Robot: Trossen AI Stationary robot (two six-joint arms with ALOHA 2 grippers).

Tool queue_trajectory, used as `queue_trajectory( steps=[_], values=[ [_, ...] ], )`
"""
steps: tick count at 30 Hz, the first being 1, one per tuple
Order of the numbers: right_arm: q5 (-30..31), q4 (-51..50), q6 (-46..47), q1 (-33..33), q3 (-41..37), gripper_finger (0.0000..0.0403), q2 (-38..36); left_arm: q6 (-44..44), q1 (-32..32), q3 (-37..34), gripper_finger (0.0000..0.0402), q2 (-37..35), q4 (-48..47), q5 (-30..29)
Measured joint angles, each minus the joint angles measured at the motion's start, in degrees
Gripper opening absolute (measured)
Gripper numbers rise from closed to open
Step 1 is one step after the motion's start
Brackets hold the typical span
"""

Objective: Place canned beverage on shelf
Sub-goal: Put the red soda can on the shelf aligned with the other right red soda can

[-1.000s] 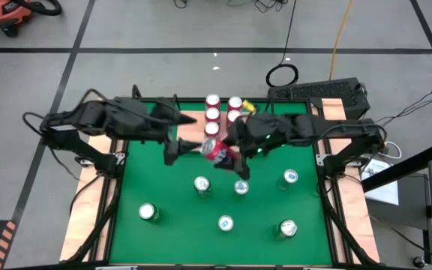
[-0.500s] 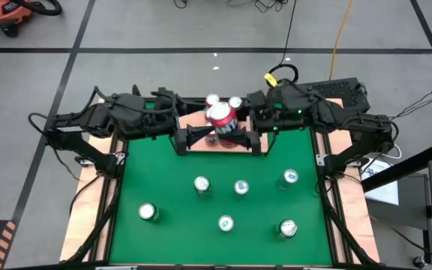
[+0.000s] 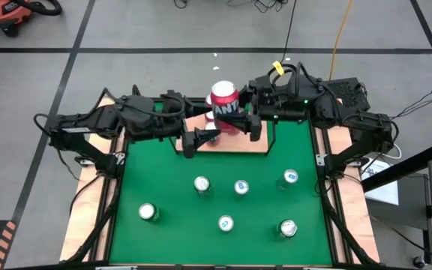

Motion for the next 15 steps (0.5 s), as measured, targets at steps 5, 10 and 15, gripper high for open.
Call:
queue_trajectory(
  steps=[5,10,15],
  values=[
    [0.2,1.6,-1.1,0.0,0.1,0.0306,0.2,-0.1,2.5,0.0,0.0386,1.4,0.7,4.5],
    [-0.1,1.3,-1.2,0.1,0.1,0.0306,0.7,-0.1,4.8,0.1,0.0386,2.2,4.4,8.5],
    [0.1,1.4,-1.2,0.0,0.1,0.0306,0.7,-0.3,6.4,0.0,0.0385,2.9,3.9,12.8]
  ],
)
